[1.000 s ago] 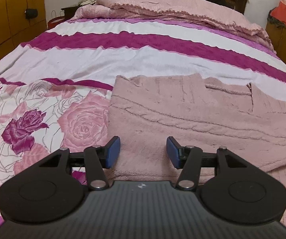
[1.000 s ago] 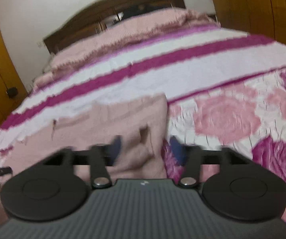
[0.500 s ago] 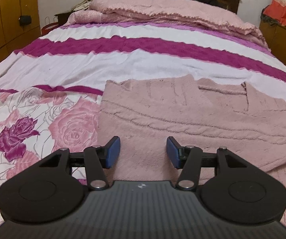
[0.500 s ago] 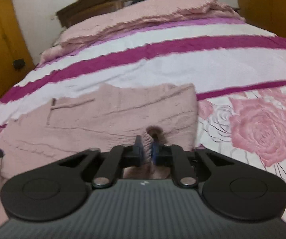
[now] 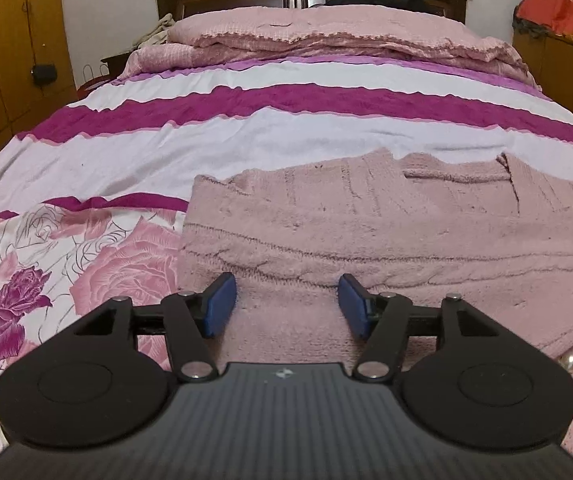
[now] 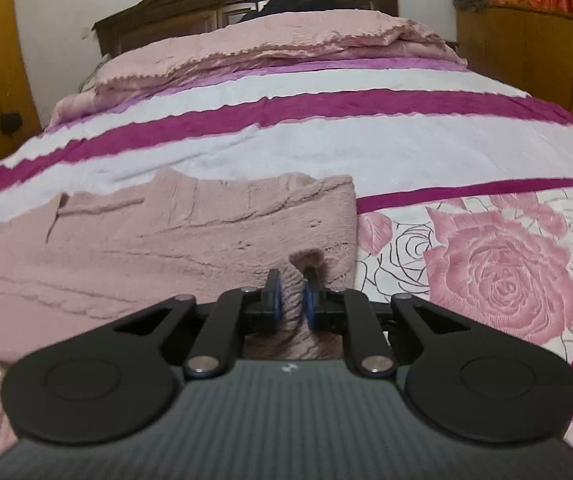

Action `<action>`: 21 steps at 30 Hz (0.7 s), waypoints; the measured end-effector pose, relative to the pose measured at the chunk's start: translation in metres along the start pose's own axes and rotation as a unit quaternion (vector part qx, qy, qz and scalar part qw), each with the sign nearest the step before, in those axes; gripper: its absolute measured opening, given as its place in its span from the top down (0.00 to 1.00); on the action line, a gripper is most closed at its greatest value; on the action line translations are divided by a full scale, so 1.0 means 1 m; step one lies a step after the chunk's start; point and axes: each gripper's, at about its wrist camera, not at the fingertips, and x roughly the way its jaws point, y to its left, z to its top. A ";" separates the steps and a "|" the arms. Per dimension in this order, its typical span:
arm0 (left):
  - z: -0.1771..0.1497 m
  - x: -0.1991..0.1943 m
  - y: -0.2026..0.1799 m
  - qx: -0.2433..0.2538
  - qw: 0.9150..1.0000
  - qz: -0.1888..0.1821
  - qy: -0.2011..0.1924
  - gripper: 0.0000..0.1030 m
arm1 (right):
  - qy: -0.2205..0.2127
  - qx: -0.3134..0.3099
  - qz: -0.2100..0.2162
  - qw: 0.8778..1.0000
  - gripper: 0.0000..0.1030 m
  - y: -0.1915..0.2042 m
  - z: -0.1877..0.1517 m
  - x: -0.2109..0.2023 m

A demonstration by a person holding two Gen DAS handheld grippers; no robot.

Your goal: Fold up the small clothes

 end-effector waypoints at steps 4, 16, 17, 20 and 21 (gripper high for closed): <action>0.002 -0.010 0.003 -0.001 1.000 0.004 0.005 0.36 | 0.010 0.016 0.004 1.000 0.56 -0.002 0.006 -0.014; -0.011 -0.094 0.025 -0.028 1.000 0.004 0.003 0.34 | -0.015 0.009 0.061 0.998 0.43 0.020 0.010 -0.109; -0.012 -0.102 0.026 -0.028 1.000 0.005 0.001 0.33 | -0.017 0.007 0.067 0.998 0.43 0.022 0.010 -0.118; -0.014 -0.127 0.031 -0.028 1.000 0.003 -0.003 0.31 | -0.017 -0.001 0.079 0.997 0.43 0.029 0.008 -0.142; -0.016 -0.134 0.032 -0.028 1.000 0.002 -0.004 0.31 | -0.017 -0.003 0.081 0.997 0.43 0.031 0.006 -0.149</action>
